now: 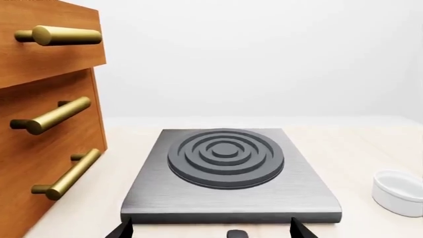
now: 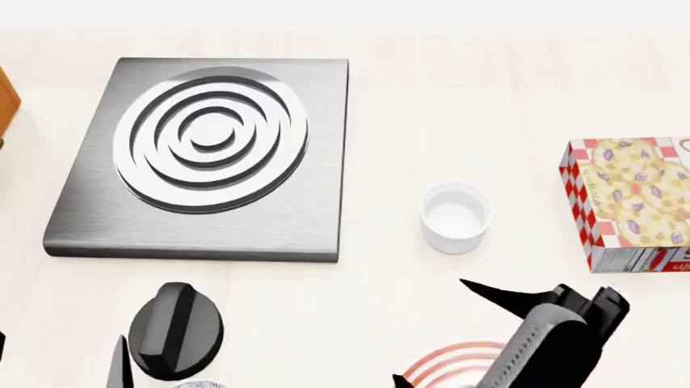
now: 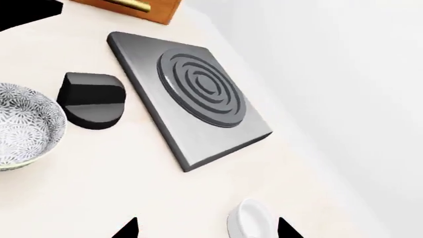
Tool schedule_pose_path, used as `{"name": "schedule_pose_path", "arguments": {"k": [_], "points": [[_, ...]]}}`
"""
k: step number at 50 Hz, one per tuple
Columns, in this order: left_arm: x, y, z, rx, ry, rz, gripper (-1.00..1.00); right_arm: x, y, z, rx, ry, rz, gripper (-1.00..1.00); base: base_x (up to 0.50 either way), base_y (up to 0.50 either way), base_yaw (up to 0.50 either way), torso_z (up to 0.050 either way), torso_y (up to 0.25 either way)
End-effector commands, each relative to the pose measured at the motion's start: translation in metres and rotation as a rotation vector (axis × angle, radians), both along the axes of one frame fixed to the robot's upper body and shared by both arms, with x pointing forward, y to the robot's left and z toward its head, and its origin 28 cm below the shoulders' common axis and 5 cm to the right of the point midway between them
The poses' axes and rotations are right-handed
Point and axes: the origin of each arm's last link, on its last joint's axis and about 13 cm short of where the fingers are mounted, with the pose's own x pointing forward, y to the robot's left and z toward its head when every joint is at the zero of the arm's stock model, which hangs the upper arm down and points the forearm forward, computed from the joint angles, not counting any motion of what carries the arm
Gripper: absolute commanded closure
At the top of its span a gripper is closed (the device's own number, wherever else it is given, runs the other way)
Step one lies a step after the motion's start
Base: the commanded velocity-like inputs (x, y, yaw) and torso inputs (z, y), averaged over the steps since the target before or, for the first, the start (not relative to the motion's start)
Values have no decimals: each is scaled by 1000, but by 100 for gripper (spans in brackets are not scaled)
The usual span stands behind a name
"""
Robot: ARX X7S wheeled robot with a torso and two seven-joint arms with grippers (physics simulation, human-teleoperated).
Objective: Pick the akita bowl on the ramekin and place it on the plate.
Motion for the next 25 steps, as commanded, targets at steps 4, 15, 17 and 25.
{"name": "schedule_pose_path", "arguments": {"k": [4,15,17,25], "points": [[0,0,0,-9,5,-5,-100,11,-7,-2,224,-179,-182,-100,0,0,0,0,0],[0,0,0,-15,5,-12,-100,17,-12,8,424,-336,-325,-100,0,0,0,0,166],[0,0,0,-21,5,-14,-100,19,-12,8,450,-359,-352,-100,0,0,0,0,250],[0,1,0,-15,1,-12,-100,20,-13,6,514,-397,-381,-100,0,0,0,0,250]]}}
